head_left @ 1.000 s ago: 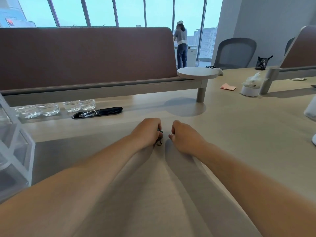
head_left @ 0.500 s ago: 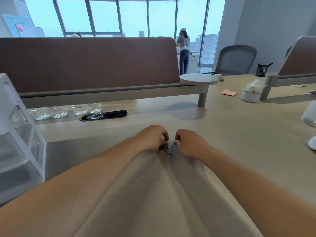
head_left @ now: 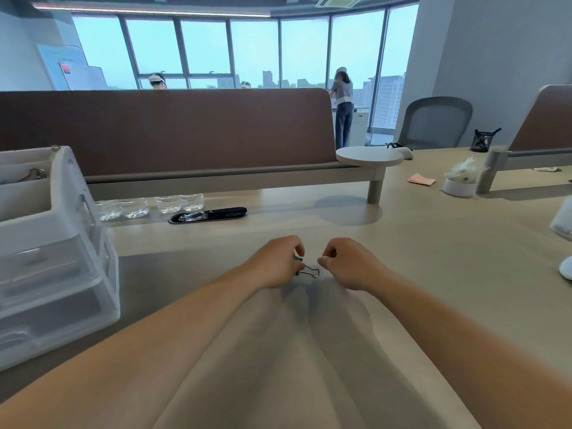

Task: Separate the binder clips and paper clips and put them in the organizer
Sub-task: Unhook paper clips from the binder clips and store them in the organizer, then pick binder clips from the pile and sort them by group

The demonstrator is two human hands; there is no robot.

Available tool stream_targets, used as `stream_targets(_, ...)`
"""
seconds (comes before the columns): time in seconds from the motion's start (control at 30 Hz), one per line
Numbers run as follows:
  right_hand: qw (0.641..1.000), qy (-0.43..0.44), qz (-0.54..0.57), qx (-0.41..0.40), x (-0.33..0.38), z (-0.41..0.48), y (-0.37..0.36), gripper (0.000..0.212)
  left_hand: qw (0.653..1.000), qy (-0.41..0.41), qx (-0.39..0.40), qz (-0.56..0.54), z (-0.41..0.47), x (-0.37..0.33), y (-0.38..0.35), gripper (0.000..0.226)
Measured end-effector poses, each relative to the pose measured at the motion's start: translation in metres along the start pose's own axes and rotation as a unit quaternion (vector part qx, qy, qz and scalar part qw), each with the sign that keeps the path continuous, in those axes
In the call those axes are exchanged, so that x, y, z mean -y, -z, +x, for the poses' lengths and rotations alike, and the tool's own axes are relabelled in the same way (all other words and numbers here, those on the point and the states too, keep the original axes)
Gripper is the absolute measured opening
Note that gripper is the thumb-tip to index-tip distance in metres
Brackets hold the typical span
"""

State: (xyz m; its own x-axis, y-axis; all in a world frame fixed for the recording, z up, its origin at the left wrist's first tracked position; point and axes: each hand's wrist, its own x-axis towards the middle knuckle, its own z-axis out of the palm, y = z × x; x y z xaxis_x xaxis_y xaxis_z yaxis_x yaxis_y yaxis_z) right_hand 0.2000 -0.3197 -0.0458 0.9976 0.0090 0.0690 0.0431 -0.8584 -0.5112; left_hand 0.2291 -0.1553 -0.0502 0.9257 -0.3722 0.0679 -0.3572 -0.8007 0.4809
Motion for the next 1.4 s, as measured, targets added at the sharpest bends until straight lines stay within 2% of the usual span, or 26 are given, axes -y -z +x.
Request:
stream_targets(0.1, 0.999, -0.005, 0.052, 0.012, 0.024, -0.019, 0.013, 0.025, 1.0, 0.004, -0.012, -0.013, -0.028, -0.005, 0.021, 0.012)
stream_targets(0.27, 0.989, 0.015, 0.139, 0.051, 0.097, -0.054, 0.03, 0.017, 0.996, 0.043, -0.072, -0.009, -0.094, -0.002, 0.085, 0.016)
stream_targets(0.4, 0.972, 0.026, 0.213, 0.094, 0.137, -0.066, 0.034, 0.013, 0.993, 0.078, -0.089, -0.007, -0.126, -0.002, 0.117, 0.023)
stream_targets(0.67, 0.951, 0.128, 0.23, 0.161, 0.276, -0.091, 0.024, 0.017, 0.974, 0.127, -0.187, 0.009, -0.235, 0.026, 0.227, 0.019)
stream_targets(0.87, 0.918, 0.172, 0.27, 0.234, 0.371, -0.098, -0.002, 0.019, 0.949, 0.188, -0.25, 0.04, -0.296, 0.063, 0.282, 0.019)
stream_targets(1.17, 0.903, 0.148, 0.277, 0.292, 0.486, -0.072, -0.05, 0.02, 0.915, 0.272, -0.293, 0.044, -0.321, 0.135, 0.334, 0.017)
stream_targets(1.27, 0.909, 0.15, 0.275, 0.275, 0.509, -0.065, -0.062, 0.019, 0.905, 0.295, -0.303, 0.039, -0.317, 0.156, 0.346, 0.019)
stream_targets(1.33, 0.903, 0.154, 0.305, 0.26, 0.521, -0.064, -0.066, 0.025, 0.906, 0.311, -0.284, 0.042, -0.314, 0.163, 0.352, 0.026)
stream_targets(1.4, 0.888, 0.132, 0.341, 0.278, 0.53, -0.063, -0.066, 0.041, 0.912, 0.316, -0.257, 0.059, -0.311, 0.164, 0.356, 0.039)
